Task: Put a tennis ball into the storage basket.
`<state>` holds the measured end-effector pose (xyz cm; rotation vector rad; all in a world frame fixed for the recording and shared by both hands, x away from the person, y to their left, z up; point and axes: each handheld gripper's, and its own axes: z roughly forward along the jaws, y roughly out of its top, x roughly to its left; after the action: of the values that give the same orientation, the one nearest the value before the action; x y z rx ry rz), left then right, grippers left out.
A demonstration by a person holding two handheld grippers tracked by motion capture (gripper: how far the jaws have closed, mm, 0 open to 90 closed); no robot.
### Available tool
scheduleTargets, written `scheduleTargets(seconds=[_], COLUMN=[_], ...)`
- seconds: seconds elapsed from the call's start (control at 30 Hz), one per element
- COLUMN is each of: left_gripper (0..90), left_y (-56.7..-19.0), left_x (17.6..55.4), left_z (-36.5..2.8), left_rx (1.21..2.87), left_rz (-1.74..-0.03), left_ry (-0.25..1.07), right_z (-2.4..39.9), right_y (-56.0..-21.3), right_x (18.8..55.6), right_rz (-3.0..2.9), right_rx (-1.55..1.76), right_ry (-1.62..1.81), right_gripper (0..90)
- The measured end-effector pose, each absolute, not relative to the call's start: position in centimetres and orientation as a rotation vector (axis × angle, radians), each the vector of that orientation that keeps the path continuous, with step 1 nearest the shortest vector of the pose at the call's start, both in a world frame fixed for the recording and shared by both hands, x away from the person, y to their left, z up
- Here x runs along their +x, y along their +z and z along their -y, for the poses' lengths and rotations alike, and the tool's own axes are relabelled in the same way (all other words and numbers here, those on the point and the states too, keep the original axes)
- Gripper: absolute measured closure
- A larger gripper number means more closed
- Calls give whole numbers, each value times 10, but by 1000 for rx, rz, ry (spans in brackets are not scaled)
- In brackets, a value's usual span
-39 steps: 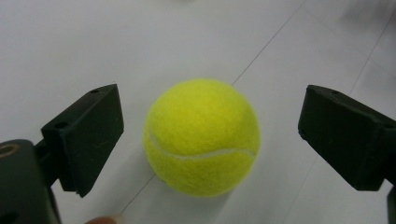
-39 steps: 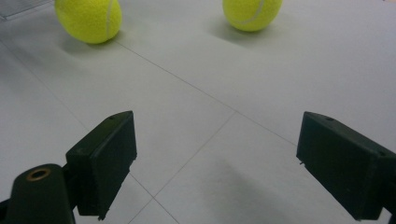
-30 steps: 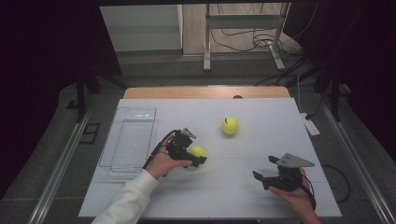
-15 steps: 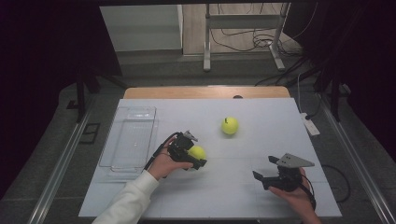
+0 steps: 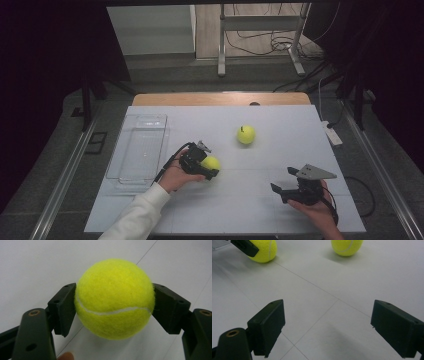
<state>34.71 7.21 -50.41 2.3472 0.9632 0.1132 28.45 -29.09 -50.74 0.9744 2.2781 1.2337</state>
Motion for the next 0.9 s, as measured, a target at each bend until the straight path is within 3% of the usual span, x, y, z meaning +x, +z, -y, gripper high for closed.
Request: scheduleTargets(seconds=[0.53, 0.9], left_gripper=[271, 273], left_y=[-504, -493], left_x=[346, 340], left_z=[-73, -75], left_rx=[2339, 2313], left_rz=[-978, -936], left_ry=[111, 177], right_z=[292, 292], right_y=[-506, -507], right_x=[284, 284], right_rz=[-2257, -2258], right_rx=[974, 972], right_ry=[1242, 1242], right_gripper=[140, 140])
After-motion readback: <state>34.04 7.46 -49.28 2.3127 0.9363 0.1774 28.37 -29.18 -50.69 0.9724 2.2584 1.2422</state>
